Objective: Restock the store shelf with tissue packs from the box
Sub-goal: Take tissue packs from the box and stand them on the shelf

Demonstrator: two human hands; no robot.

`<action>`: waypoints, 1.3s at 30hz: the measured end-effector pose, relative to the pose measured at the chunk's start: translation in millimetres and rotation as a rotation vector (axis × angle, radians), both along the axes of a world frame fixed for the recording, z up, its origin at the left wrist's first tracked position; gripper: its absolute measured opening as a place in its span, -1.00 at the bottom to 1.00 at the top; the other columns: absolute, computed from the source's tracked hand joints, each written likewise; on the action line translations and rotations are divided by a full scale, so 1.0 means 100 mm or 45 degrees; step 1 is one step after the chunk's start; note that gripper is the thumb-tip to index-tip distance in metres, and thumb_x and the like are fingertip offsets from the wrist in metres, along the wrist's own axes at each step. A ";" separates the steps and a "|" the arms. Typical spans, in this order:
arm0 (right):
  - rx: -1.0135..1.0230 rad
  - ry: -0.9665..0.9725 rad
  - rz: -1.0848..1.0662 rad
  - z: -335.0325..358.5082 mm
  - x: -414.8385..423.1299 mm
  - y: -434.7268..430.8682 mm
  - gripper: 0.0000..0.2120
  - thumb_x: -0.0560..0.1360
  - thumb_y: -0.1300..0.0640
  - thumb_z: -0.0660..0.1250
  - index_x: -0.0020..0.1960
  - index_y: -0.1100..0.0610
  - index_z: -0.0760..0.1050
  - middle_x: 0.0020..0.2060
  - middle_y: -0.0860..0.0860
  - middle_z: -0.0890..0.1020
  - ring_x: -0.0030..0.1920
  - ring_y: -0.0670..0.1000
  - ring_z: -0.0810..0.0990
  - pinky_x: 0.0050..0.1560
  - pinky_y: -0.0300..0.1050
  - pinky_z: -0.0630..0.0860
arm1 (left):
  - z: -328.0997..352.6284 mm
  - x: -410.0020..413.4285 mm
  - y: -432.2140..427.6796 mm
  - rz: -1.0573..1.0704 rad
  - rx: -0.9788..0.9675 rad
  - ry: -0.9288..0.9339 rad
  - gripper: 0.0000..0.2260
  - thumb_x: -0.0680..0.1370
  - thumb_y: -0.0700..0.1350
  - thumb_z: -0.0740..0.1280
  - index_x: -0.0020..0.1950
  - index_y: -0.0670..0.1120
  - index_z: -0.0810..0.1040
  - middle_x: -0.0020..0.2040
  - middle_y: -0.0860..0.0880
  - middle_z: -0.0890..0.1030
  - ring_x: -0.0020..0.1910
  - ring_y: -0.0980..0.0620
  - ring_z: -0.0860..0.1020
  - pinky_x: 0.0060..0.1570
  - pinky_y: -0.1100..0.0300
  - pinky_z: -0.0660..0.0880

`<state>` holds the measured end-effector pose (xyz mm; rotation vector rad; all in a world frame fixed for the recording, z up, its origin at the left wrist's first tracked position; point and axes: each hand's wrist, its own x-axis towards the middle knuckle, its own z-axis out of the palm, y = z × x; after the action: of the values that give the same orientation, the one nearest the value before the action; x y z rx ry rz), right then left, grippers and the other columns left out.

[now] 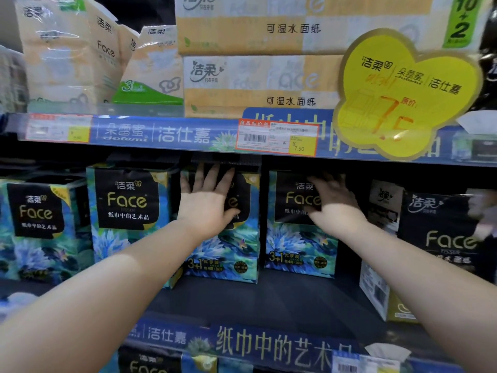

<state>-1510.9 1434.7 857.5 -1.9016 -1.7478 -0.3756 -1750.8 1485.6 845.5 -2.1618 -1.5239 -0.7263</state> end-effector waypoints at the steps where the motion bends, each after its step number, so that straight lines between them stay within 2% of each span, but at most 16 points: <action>1: -0.018 -0.033 0.044 -0.02 -0.02 -0.04 -0.42 0.51 0.00 0.30 0.48 -0.03 0.18 0.51 0.03 0.19 0.50 0.16 0.11 0.45 0.12 0.17 | -0.03 0.00 -0.03 -0.007 0.005 -0.003 -0.29 0.53 0.21 0.23 0.55 0.06 -0.06 0.57 -0.08 -0.03 0.54 -0.17 -0.12 0.42 -0.28 -0.12; 4: -0.112 -0.061 0.140 -0.09 -0.10 -0.15 -0.49 0.55 -0.01 0.24 0.47 -0.03 0.21 0.47 0.02 0.28 0.46 0.14 0.22 0.41 0.11 0.26 | -0.14 0.02 -0.18 -0.015 0.018 0.035 -0.33 0.53 0.21 0.22 0.54 0.03 0.03 0.56 -0.08 0.00 0.54 -0.16 -0.07 0.42 -0.27 -0.04; 7: -0.210 -0.087 0.138 -0.17 -0.18 -0.26 -0.50 0.57 -0.03 0.20 0.47 -0.05 0.19 0.34 0.05 0.43 0.34 0.17 0.39 0.31 0.09 0.33 | -0.27 0.03 -0.34 -0.033 -0.007 0.077 -0.38 0.53 0.18 0.23 0.51 -0.01 0.12 0.51 -0.08 0.15 0.49 -0.15 0.10 0.42 -0.21 0.04; 9: -0.222 -0.151 0.130 -0.25 -0.22 -0.33 -0.49 0.56 -0.05 0.19 0.48 -0.03 0.17 0.34 0.07 0.42 0.33 0.17 0.38 0.33 0.10 0.27 | -0.31 0.03 -0.44 -0.061 -0.065 0.129 -0.41 0.54 0.18 0.21 0.50 -0.01 0.16 0.46 -0.06 0.25 0.44 -0.11 0.22 0.41 -0.13 0.15; 12: -0.236 -0.200 0.150 -0.35 -0.27 -0.49 -0.48 0.56 -0.06 0.19 0.48 -0.04 0.16 0.44 0.01 0.31 0.43 0.12 0.26 0.43 0.15 0.16 | -0.36 0.01 -0.59 -0.117 -0.173 0.216 -0.43 0.55 0.19 0.21 0.48 -0.02 0.20 0.40 -0.05 0.34 0.37 -0.11 0.33 0.29 -0.04 0.31; 15: -0.299 -0.169 0.124 -0.39 -0.34 -0.73 -0.45 0.56 -0.07 0.21 0.49 -0.03 0.14 0.51 -0.02 0.20 0.52 0.13 0.09 0.47 0.18 0.04 | -0.41 -0.03 -0.75 -0.165 -0.242 0.261 -0.42 0.54 0.21 0.20 0.48 -0.04 0.22 0.38 -0.07 0.37 0.35 -0.11 0.36 0.25 -0.01 0.36; 20: -0.393 -0.123 0.015 -0.42 -0.55 -1.28 -0.44 0.58 -0.04 0.20 0.51 -0.01 0.09 0.52 -0.01 0.19 0.54 0.13 0.04 0.49 0.21 -0.01 | -0.48 -0.17 -1.13 -0.299 -0.303 0.282 -0.40 0.54 0.23 0.19 0.49 -0.02 0.20 0.41 -0.05 0.34 0.36 -0.10 0.36 0.28 0.02 0.36; 25: -0.486 -0.124 -0.105 -0.66 -0.82 -1.84 -0.45 0.56 -0.06 0.22 0.49 0.00 0.13 0.47 0.01 0.29 0.52 0.14 0.10 0.45 0.25 0.06 | -0.67 -0.39 -1.53 -0.401 -0.441 0.354 -0.40 0.55 0.25 0.14 0.51 0.00 0.14 0.48 -0.03 0.23 0.44 -0.08 0.25 0.35 0.01 0.29; 30: -0.647 -0.057 -0.267 -1.03 -1.10 -2.61 -0.49 0.57 -0.03 0.21 0.47 0.02 0.17 0.45 0.07 0.30 0.50 0.14 0.13 0.45 0.23 0.07 | -1.06 -0.48 -1.98 -0.572 -0.492 0.317 -0.40 0.54 0.27 0.16 0.49 0.01 0.19 0.44 -0.02 0.30 0.40 -0.07 0.32 0.30 0.03 0.36; 33: -0.727 -0.010 -0.391 -1.18 -1.09 -3.14 -0.46 0.57 -0.02 0.19 0.50 0.00 0.13 0.48 0.04 0.26 0.52 0.13 0.09 0.46 0.23 0.03 | -1.27 -0.33 -2.36 -0.696 -0.536 0.331 -0.43 0.52 0.26 0.19 0.44 0.00 0.26 0.38 -0.02 0.37 0.34 -0.08 0.38 0.26 0.02 0.39; 39: -0.687 -0.022 -0.641 -1.26 -0.91 -4.12 -0.47 0.54 -0.02 0.23 0.47 0.00 0.19 0.42 0.03 0.36 0.46 0.13 0.22 0.42 0.22 0.13 | -1.35 0.16 -3.02 -0.969 -0.550 0.387 -0.43 0.52 0.27 0.19 0.44 0.02 0.26 0.38 -0.01 0.36 0.35 -0.08 0.36 0.26 0.01 0.37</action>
<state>-1602.3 1022.6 731.8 -2.7385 -1.4530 -0.0919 -1735.0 1183.3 710.0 -3.0468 -0.7182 -0.2455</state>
